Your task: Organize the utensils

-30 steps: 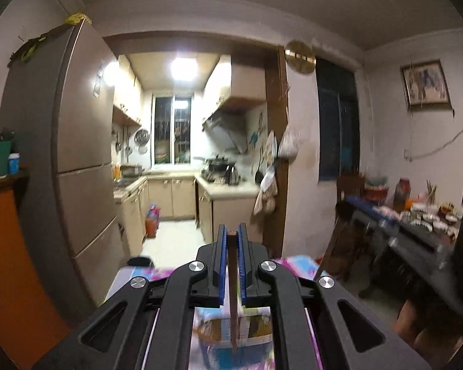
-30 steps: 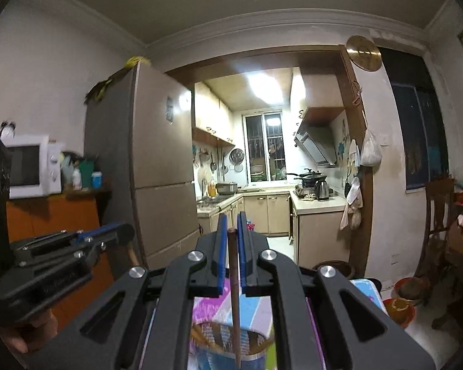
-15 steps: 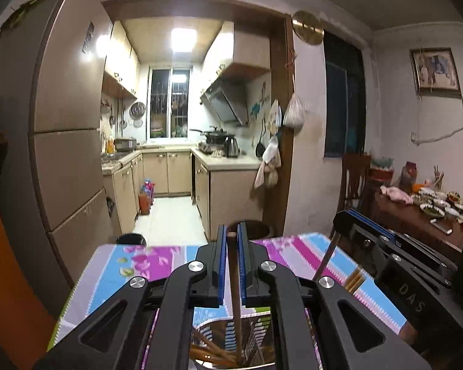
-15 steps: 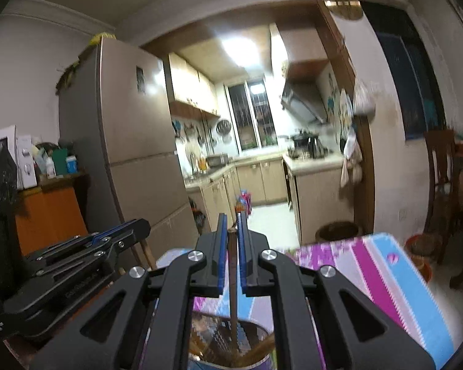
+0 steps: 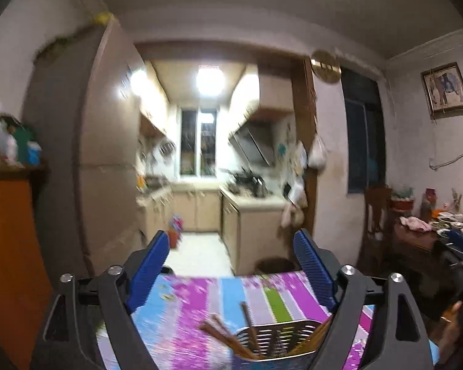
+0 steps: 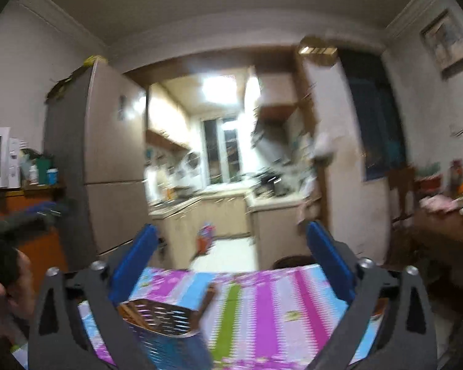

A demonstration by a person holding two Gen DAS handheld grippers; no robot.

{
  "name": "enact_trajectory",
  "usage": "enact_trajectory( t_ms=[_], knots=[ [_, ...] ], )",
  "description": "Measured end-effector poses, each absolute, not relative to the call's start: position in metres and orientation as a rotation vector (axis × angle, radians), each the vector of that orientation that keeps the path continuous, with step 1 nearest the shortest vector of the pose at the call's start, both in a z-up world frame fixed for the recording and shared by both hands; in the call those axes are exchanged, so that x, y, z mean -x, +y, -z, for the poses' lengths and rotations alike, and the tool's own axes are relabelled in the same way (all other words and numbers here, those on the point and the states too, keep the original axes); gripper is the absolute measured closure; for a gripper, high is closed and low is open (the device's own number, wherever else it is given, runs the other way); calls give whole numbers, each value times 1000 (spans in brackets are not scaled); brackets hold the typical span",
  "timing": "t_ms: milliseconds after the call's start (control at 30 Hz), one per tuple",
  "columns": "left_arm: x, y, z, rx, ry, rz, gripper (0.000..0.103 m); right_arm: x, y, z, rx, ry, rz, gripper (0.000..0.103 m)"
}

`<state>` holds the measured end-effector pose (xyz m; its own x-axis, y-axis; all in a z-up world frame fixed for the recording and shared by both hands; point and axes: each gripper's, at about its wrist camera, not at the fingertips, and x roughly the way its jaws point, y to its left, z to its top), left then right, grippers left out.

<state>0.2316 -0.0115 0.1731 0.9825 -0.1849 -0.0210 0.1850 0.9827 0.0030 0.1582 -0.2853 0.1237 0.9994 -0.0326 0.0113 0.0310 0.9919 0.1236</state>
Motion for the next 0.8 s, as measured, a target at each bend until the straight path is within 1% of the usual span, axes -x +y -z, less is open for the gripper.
enact_trajectory(
  t_ms=[33, 100, 167, 267, 367, 467, 533, 633, 800],
  knots=[
    [-214, -7, -178, -1, -7, 180, 4, -146, -290, -127, -123, -24, 52, 5],
    [-174, 4, -182, 6, -54, 189, 4, -113, -300, -131, -134, -39, 107, 5],
    [-143, 10, -178, 5, -59, 186, 4, -82, -305, -129, -160, -47, 166, 5],
    [-102, 16, -151, 23, 49, 186, 4, -46, -307, -110, -201, -30, 203, 5],
    [-83, 19, -115, 65, 149, 155, 4, -30, -298, -83, -162, 48, 246, 5],
    [-66, 10, -77, -19, 201, 69, 4, -30, -285, -51, -186, 191, 306, 5],
    [-62, 6, -55, -48, 276, 68, 4, -26, -274, -34, -194, 235, 287, 5],
    [-59, 5, -36, -45, 352, 95, 4, -26, -255, -23, -173, 275, 271, 5],
    [-58, 8, -25, -21, 398, 75, 4, -14, -231, -23, -107, 258, 240, 5]
  ],
)
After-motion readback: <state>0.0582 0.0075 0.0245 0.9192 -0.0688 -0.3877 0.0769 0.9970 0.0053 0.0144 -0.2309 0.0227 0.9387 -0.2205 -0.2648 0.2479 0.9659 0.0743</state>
